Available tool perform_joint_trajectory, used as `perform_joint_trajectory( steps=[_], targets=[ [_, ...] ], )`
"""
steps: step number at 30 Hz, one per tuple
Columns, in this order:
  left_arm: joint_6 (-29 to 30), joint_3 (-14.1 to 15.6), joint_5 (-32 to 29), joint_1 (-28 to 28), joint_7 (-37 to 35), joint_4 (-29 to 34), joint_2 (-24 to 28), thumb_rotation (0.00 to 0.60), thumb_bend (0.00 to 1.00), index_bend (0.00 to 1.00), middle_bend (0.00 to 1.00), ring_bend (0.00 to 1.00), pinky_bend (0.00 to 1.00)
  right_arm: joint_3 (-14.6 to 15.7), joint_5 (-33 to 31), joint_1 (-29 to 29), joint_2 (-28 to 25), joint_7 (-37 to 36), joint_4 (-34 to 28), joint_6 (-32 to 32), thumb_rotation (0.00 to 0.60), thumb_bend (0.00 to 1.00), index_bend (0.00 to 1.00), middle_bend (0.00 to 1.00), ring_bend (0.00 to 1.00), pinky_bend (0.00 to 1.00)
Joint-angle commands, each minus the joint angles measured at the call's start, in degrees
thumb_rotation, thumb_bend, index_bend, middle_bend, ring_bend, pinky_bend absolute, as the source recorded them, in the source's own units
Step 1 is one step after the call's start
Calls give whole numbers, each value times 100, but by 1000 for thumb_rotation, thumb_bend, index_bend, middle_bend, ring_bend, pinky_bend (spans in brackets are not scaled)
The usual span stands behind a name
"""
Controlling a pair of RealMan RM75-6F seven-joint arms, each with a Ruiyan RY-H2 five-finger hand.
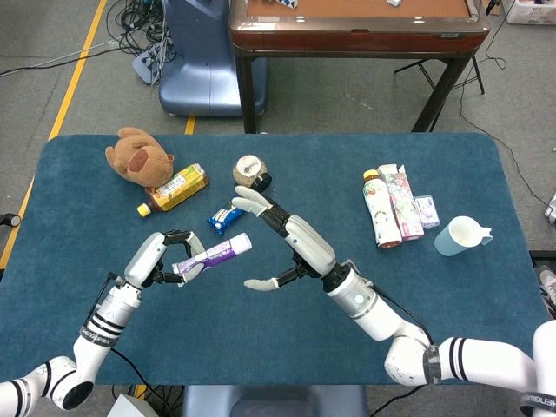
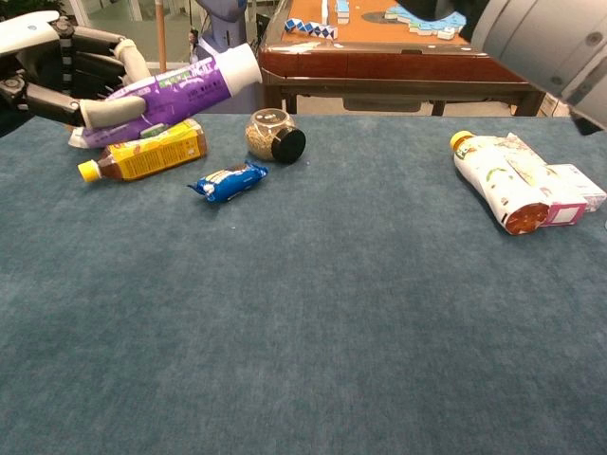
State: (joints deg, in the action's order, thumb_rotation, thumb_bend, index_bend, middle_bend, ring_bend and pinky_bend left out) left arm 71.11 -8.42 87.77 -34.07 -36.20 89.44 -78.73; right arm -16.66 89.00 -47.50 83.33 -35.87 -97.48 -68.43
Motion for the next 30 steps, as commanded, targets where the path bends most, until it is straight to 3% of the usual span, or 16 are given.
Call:
perform_joint_trajectory(
  steps=[1,11,21,26,30],
  targets=[
    [-218,165,167,-97,448,-265,52,600,549,629,790,538,387,76,63,118,-326,208,-122,-2,518,0,0,0,0,0],
    [-765,517,429,-366,1332,-992,-263,600,548,603,747,509,387,324,-70,481,-1187,805,-261,94,518,0,0,0,0,0],
    [-952,664,498,-513,1803,-1815,-800,600,543,565,702,503,387,506,-192,759,-1699,972,-160,178,518,0,0,0,0,0],
    [-1120,711,367,-521,2068,-2044,-921,600,539,473,598,445,387,563,-256,880,-1822,1013,-54,179,519,0,0,0,0,0],
    [-1326,709,140,-503,2365,-2000,-861,600,509,318,419,319,373,630,-319,980,-1941,1174,47,214,519,0,0,0,0,0]
  ],
)
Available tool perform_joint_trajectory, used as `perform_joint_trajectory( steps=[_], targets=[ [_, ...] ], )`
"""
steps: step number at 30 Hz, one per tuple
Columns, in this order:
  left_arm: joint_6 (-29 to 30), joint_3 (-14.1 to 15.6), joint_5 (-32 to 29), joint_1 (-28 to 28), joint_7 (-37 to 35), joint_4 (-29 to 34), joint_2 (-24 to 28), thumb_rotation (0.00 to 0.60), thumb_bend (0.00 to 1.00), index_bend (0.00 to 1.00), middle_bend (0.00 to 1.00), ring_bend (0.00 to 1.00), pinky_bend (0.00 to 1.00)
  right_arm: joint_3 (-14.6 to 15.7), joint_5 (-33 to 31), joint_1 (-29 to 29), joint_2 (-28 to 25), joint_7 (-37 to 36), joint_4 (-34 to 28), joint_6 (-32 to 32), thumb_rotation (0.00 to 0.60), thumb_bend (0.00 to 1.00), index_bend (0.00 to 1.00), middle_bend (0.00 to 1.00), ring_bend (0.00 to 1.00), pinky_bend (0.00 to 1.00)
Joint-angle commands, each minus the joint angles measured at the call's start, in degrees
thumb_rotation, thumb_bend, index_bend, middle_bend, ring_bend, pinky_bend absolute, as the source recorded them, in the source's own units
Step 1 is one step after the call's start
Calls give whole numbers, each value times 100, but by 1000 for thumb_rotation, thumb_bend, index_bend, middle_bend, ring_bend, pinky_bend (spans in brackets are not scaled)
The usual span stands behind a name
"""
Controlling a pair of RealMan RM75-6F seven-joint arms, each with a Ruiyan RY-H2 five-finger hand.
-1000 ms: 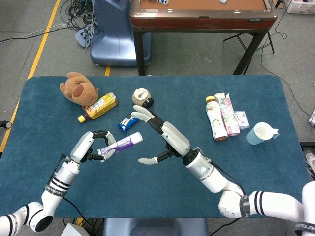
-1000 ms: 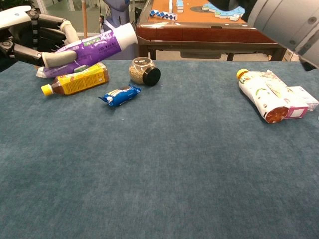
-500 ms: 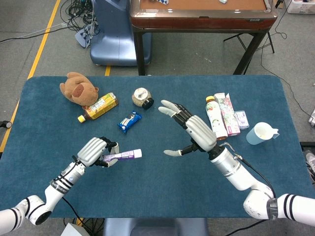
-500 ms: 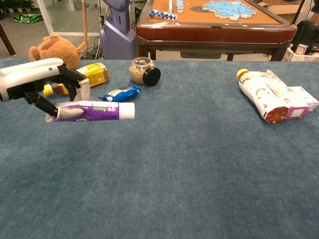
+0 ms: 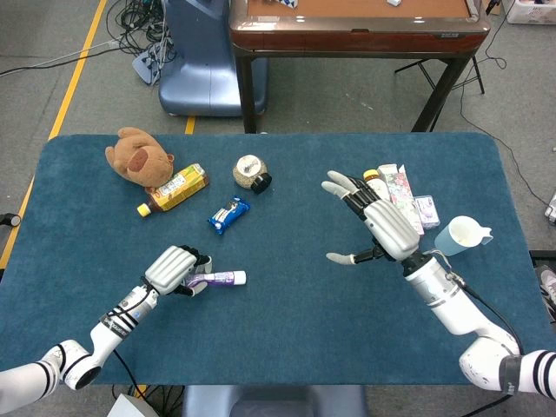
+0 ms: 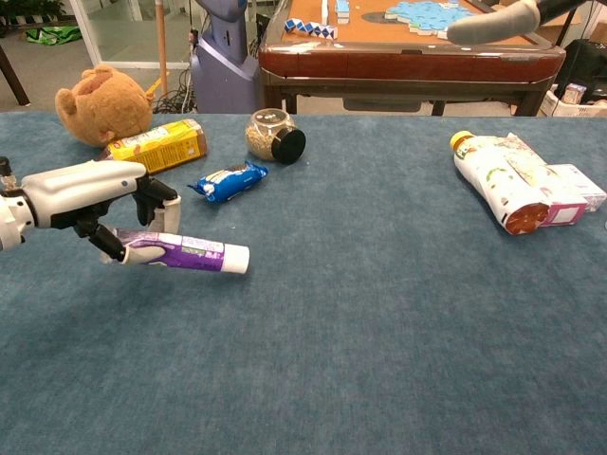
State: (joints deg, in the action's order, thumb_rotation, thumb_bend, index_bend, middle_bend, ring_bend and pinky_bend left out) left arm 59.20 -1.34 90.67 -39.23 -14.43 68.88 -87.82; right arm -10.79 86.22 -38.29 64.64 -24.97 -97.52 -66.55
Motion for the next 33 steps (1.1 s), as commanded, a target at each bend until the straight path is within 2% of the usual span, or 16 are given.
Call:
perform_joint_trajectory(
  steps=[1,4,6,12,16,22,27,33],
  targets=[
    [-159,-8,-210,27,278,112,87,600,482,264,375,279,360,60,-56,81,-107,115,57,40,519,0,0,0,0,0],
    [-152,-59,-415,113,567,309,225,600,444,185,318,229,349,107,-72,183,-201,248,82,5,517,0,0,0,0,0],
    [-120,-80,-512,173,683,432,334,600,437,168,299,218,349,136,-78,255,-247,320,90,-41,518,0,0,0,0,0],
    [404,-258,-962,589,1245,842,800,600,434,163,285,216,347,326,-284,582,-472,1099,81,-111,522,0,0,0,0,0],
    [740,-374,-1409,927,1714,1018,1069,600,435,164,285,216,341,456,-544,910,-460,1853,94,-340,598,1,0,0,0,0],
    [1221,-438,-1951,1458,2165,1416,1440,600,434,168,285,216,340,662,-793,1507,-356,2555,48,-876,600,39,0,22,0,0],
    [1788,-373,-2018,1877,2495,1828,1596,600,434,182,285,216,340,764,-795,1955,-244,2782,-31,-1390,600,40,0,34,0,0],
    [2406,-194,-1822,2348,2726,2279,1705,600,434,201,285,216,337,952,-712,2452,-140,2745,-54,-1794,600,40,0,44,0,0]
  ],
)
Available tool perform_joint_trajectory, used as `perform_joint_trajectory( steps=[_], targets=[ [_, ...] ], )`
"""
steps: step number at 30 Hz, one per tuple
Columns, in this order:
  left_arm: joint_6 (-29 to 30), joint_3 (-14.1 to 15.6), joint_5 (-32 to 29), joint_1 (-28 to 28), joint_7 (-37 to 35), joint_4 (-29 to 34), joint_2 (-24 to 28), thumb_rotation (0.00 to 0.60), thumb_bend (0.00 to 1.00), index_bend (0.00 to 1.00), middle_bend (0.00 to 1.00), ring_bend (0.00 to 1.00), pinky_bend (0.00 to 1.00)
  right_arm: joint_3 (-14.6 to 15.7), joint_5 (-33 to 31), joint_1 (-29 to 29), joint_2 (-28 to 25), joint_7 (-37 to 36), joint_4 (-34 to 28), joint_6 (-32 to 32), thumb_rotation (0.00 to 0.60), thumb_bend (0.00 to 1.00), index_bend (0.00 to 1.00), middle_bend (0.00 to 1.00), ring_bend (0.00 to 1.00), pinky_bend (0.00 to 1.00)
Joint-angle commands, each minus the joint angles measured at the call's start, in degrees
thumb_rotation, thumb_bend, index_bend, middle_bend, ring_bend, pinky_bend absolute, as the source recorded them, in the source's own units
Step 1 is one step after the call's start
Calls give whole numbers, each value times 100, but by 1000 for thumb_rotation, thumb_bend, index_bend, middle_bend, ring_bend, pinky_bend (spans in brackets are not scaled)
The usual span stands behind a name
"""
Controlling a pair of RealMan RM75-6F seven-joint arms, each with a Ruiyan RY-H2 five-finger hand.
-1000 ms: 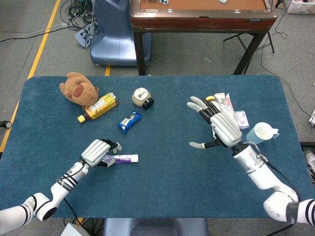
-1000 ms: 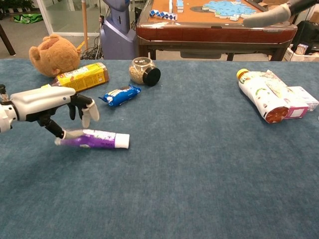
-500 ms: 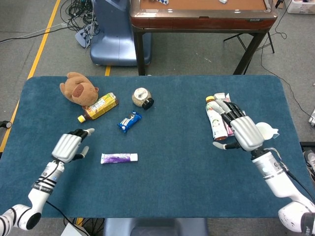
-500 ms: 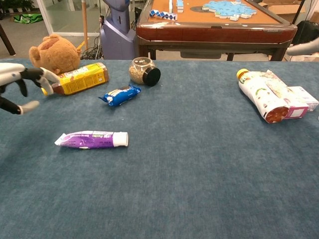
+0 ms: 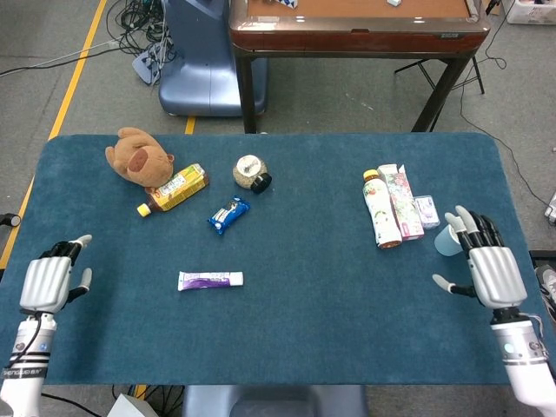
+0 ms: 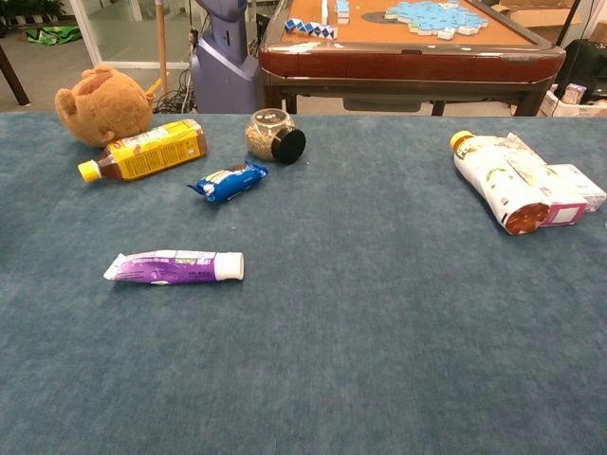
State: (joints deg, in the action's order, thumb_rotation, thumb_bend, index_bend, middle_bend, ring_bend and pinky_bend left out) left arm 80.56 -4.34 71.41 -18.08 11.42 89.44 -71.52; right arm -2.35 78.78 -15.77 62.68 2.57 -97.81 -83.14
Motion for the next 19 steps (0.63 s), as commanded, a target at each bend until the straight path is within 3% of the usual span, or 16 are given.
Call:
perform_joint_trajectory(
  steps=[1,8,19],
  targets=[
    [364,121,151,292,167,280,79,600,434,202,285,216,337,122,46,266,71,-41,-24,-191,600,40,0,45,0,0],
    [870,217,620,606,167,456,-6,600,434,218,285,217,334,164,187,591,156,-229,62,-419,600,40,0,45,0,0],
    [872,141,728,748,157,524,-64,600,434,218,285,216,327,71,322,732,181,-319,93,-398,600,40,0,45,0,0]
  ],
)
